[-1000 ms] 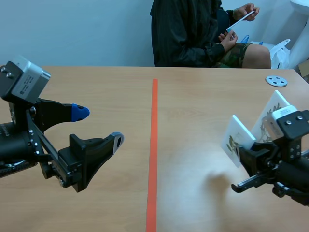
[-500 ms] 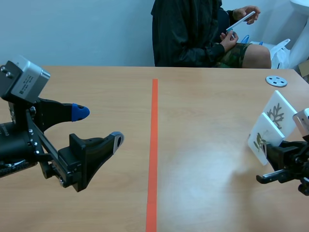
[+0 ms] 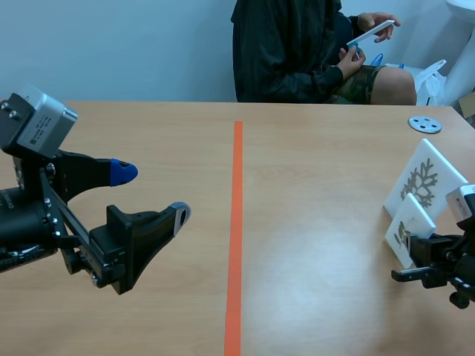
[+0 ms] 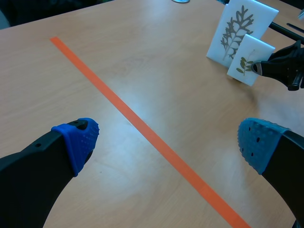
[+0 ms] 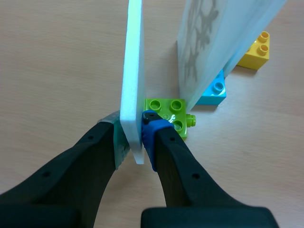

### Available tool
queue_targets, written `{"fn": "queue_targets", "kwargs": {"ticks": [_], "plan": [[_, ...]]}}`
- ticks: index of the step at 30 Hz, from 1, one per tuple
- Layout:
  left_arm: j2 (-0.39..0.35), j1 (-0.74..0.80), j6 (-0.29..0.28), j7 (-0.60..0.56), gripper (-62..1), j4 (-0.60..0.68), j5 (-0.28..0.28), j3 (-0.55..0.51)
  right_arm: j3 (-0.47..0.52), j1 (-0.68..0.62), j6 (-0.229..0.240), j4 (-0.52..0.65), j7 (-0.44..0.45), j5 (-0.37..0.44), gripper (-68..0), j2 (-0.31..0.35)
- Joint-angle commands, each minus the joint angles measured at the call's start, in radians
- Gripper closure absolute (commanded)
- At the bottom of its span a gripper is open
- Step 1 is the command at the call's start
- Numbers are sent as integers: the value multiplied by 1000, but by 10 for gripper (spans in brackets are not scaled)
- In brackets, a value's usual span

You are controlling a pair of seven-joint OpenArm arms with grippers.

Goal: Sort the leaf by its shape. The table is split by an orange tape line. A compound leaf with several leaflets goes to the left side, a simple leaf with one blade goes to the right side. Return to the home posture when a red brick is placed on the table.

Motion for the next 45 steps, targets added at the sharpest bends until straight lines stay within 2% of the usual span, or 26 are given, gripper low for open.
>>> {"fn": "queue_targets", "kwargs": {"ticks": [1,3,9,14,21,23,27,30,34,38,41,45], "plan": [[3,-3,0,-14,-623,3,-10,-3,0,11,-14,14,18,13,-15,4],[3,-3,0,-14,-623,3,-10,-3,2,11,-21,10,17,13,-26,1],[3,-3,0,-14,-623,3,-10,-3,3,11,-21,10,18,6,-123,0],[3,-3,0,-14,-623,3,-10,-3,3,11,-21,10,18,6,-225,-1],[3,-3,0,-14,-623,3,-10,-3,4,11,-20,23,33,7,-265,-1],[3,-3,0,-14,-623,3,-10,-3,10,11,-20,40,32,7,-322,-1],[3,-3,0,-13,-623,3,-10,-3,29,10,-18,97,-8,7,-392,0],[3,-3,0,-13,-623,3,-10,-3,47,0,-4,140,-14,19,-480,-1],[3,-3,0,-13,-623,3,-10,-3,55,-15,35,209,-17,45,-575,-1],[3,-3,0,-13,-623,3,-10,-3,55,-26,42,293,-37,75,-594,-1],[3,-3,0,-13,-623,3,-10,-3,55,-29,50,372,-91,106,-594,-1],[3,-3,0,-14,-623,3,-10,-3,55,-56,105,507,-142,166,-597,-1]]}}
